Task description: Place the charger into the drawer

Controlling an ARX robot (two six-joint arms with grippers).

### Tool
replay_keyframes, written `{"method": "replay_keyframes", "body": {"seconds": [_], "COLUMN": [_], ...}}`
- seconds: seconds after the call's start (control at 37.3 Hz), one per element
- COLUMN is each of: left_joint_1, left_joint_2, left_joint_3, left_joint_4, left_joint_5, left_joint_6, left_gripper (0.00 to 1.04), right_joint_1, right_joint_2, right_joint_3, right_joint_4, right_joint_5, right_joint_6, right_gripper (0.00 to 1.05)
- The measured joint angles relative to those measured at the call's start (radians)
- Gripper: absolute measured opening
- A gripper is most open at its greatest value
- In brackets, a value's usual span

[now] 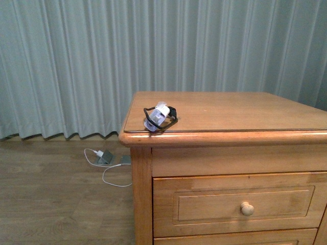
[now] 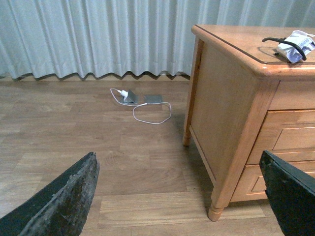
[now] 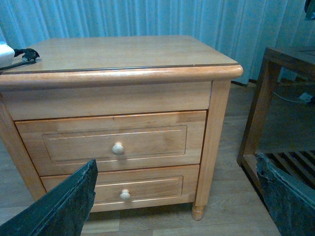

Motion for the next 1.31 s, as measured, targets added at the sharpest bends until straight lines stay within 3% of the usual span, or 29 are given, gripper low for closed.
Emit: {"method": "replay_keyframes", "body": {"seconds": [0.46,0.48,0.56,0.99,1.31], "left_joint_1": [0.0,0.0,0.0,0.0,0.0], "left_joint_2": [0.0,0.0,0.0,0.0,0.0], "left_joint_3": [0.0,0.0,0.0,0.0,0.0], "left_joint_4": [0.0,0.0,0.0,0.0,0.0], "left_joint_5": [0.0,0.0,0.001,0.0,0.0], "left_joint_6": [0.0,0.0,0.0,0.0,0.0], "left_gripper": [0.98,0.98,0.98,0.98,0.98], "right_joint_1": [0.0,-0.002,-0.04,0.183,0.262], "right_joint_2": [0.0,0.002,0.162,1.156,1.722], "right_joint_3": [0.0,0.001,0.068,0.304,0.55], "right_joint_4": [0.0,-0.004,-0.133,0.451,0.68], "right_joint_5": [0.0,-0.008,-0.158,0.005,0.071], "right_joint_6": [0.0,-0.005,-0.054,-0.011,-0.014], "right_gripper": [0.96,0.96,0.96,0.96,0.96]}}
